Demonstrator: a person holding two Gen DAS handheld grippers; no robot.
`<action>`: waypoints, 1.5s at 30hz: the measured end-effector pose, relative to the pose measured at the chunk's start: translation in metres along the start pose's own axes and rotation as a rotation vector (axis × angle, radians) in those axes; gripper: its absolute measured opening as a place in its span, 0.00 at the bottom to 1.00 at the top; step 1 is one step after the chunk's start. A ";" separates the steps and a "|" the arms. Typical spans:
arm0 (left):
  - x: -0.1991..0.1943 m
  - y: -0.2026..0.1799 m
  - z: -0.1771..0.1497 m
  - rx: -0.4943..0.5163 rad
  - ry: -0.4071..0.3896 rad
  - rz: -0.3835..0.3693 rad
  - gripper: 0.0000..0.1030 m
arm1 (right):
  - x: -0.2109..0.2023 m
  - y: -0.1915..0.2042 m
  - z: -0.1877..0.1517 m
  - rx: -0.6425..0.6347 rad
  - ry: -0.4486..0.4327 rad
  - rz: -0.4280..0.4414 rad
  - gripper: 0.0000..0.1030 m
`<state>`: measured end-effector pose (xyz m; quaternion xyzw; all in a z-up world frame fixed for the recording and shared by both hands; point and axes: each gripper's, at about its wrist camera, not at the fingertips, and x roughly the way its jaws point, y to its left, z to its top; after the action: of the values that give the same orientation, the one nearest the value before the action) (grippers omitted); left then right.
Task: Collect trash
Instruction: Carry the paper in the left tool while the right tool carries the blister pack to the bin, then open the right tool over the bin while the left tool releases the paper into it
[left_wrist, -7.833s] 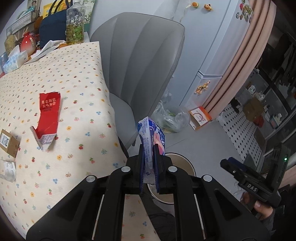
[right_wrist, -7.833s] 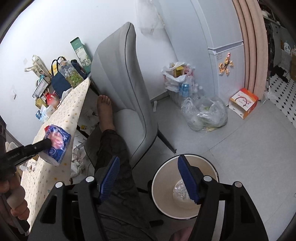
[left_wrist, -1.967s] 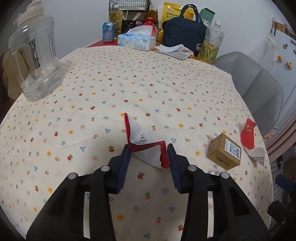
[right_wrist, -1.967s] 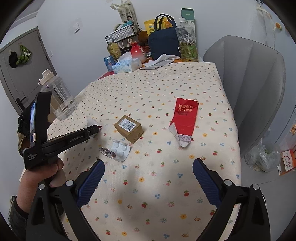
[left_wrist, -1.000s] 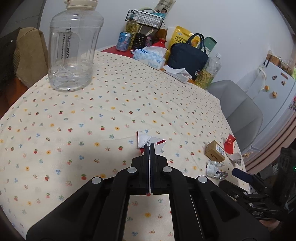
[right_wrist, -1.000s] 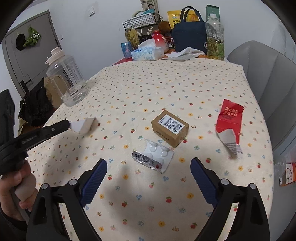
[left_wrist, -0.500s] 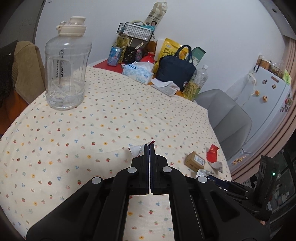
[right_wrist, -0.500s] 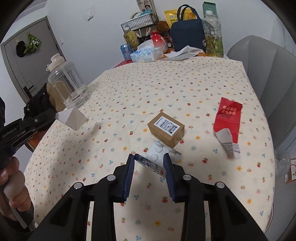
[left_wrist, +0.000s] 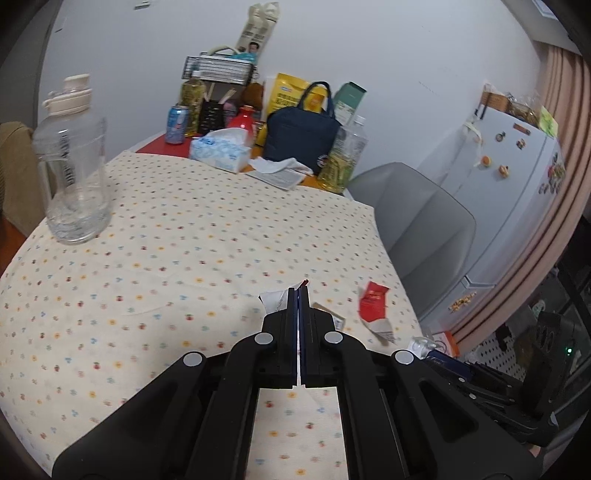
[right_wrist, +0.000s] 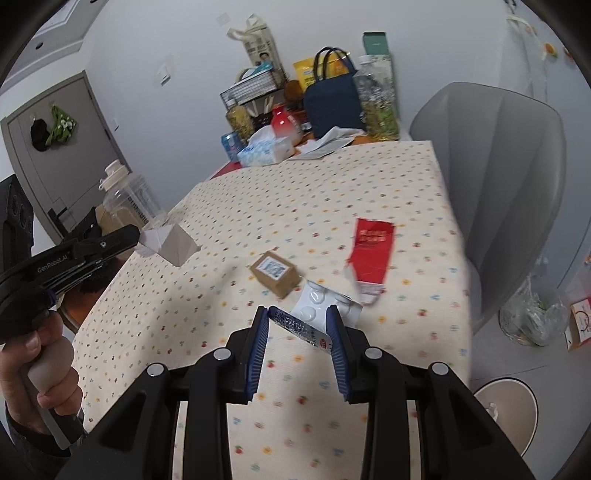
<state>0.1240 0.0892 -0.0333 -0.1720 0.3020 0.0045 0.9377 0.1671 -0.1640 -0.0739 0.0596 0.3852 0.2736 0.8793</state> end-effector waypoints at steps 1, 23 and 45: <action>0.002 -0.007 0.000 0.009 0.003 -0.006 0.01 | -0.005 -0.006 0.000 0.008 -0.009 -0.006 0.31; 0.058 -0.170 -0.025 0.218 0.112 -0.165 0.01 | -0.091 -0.164 -0.038 0.241 -0.094 -0.199 0.32; 0.119 -0.293 -0.084 0.413 0.286 -0.249 0.01 | -0.120 -0.275 -0.094 0.458 -0.108 -0.330 0.66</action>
<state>0.2070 -0.2251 -0.0708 -0.0120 0.4021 -0.1969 0.8941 0.1538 -0.4693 -0.1491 0.2075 0.3939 0.0291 0.8949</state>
